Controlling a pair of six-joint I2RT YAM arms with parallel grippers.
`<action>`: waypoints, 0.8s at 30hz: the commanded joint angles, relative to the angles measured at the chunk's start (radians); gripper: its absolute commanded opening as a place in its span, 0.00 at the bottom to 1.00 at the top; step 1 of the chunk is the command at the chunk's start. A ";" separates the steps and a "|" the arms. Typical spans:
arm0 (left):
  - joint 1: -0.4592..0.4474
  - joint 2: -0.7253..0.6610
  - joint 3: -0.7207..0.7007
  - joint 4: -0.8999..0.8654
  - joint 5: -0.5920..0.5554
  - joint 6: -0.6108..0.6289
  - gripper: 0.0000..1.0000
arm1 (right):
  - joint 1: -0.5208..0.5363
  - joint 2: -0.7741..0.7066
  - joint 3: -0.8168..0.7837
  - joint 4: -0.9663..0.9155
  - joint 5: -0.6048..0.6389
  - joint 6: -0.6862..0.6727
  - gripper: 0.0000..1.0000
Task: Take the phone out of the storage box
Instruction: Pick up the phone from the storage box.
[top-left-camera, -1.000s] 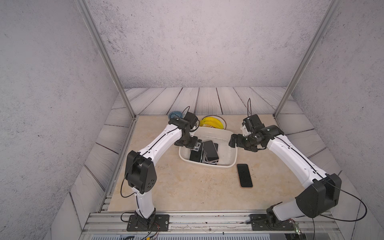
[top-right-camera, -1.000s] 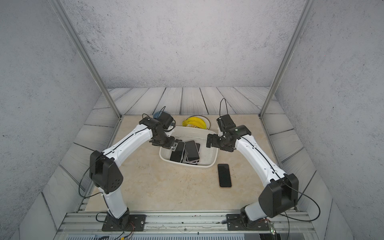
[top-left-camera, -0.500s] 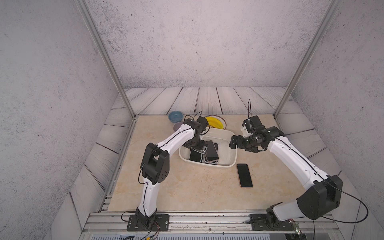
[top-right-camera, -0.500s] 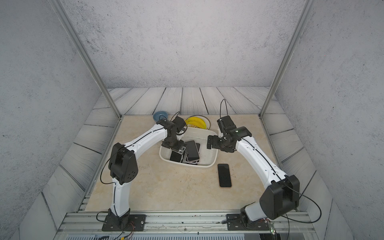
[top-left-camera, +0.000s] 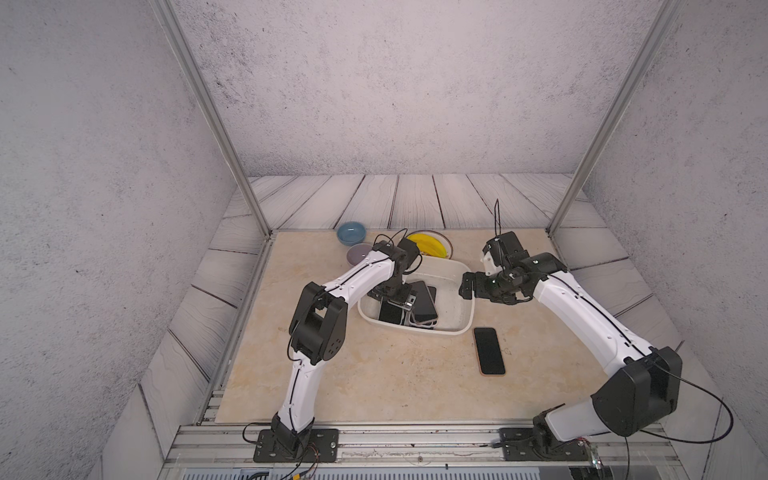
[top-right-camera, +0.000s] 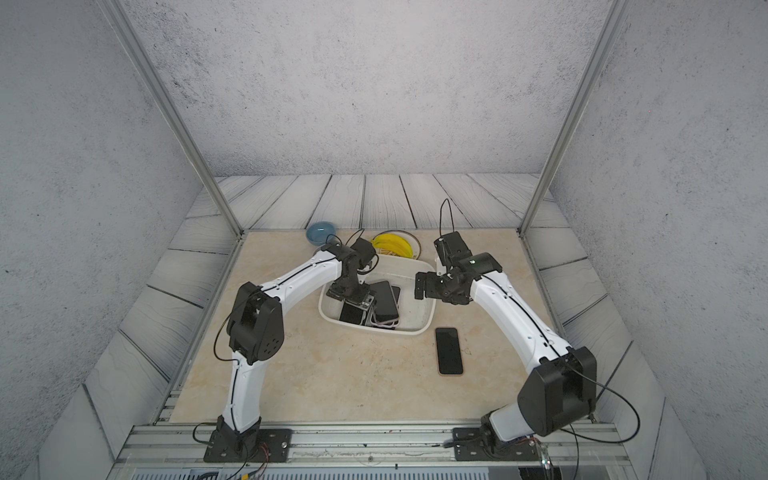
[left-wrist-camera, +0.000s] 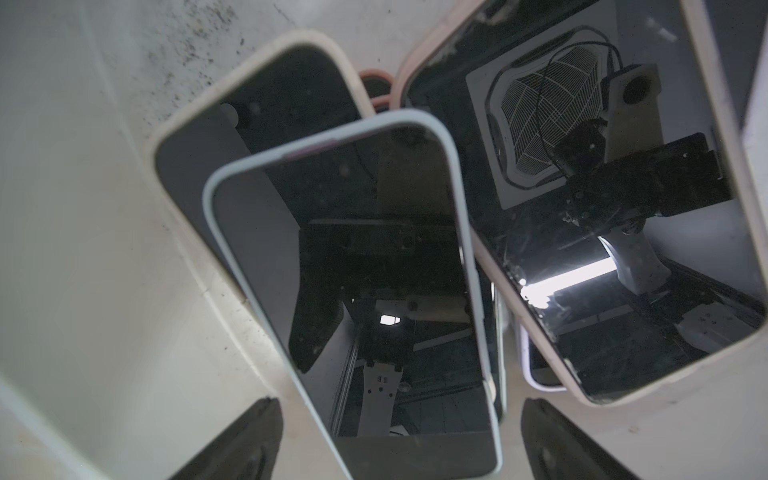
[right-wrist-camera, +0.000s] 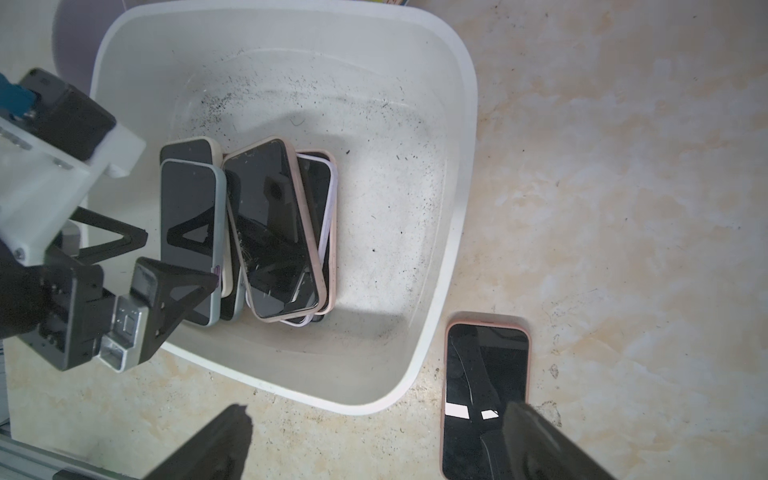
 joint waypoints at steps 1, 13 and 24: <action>0.002 0.014 0.004 0.001 -0.016 -0.024 0.96 | -0.007 0.010 0.004 -0.009 0.002 -0.022 1.00; 0.000 0.037 -0.023 0.019 -0.029 -0.057 0.92 | -0.012 0.000 -0.012 -0.015 -0.008 -0.037 1.00; -0.001 0.057 -0.040 0.018 -0.041 -0.064 0.84 | -0.015 -0.022 -0.026 -0.023 -0.007 -0.038 1.00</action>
